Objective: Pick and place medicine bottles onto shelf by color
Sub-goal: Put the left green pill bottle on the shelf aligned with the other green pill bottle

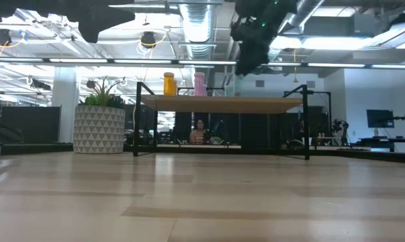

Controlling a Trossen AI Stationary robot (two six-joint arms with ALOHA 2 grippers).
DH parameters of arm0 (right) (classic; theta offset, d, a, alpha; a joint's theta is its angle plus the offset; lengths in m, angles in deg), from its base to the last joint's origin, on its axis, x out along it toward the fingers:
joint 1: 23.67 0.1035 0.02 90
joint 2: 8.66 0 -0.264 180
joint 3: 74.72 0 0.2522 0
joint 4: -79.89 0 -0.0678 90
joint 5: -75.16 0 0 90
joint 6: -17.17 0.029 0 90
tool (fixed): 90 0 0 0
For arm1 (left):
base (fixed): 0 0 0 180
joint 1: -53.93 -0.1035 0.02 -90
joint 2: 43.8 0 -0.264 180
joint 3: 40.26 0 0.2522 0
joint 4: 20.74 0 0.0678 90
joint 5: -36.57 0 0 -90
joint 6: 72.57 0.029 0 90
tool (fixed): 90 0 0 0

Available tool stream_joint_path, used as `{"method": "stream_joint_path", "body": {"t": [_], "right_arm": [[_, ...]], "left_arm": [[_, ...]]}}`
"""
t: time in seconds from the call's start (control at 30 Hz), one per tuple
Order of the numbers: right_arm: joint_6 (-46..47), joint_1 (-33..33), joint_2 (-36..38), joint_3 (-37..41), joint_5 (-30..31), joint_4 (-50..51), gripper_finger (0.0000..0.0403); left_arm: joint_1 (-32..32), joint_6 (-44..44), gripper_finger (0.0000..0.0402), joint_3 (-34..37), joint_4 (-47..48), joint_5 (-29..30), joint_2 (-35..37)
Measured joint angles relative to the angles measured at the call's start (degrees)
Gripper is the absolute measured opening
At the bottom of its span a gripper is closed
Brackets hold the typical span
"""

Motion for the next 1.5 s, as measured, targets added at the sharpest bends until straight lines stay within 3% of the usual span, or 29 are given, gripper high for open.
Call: {"method": "stream_joint_path", "body": {"t": [0.23,1.1,1.5], "right_arm": [[-0.76,-0.04,-3.65,-0.34,-0.3,-2.19,0.0134],[-1.31,-2.34,-3.3,-0.1,-0.6,-5.27,0.0135],[-0.83,-2.34,-3.36,0.01,-0.53,-6.52,0.0161]], "left_arm": [[0.0,-0.02,0.0208,0.0,0.06,0.02,0.01],[0.0,0.47,0.0208,0.0,0.37,0.2,0.01],[0.0,0.38,0.0208,0.0,0.37,0.19,0.0]]}}
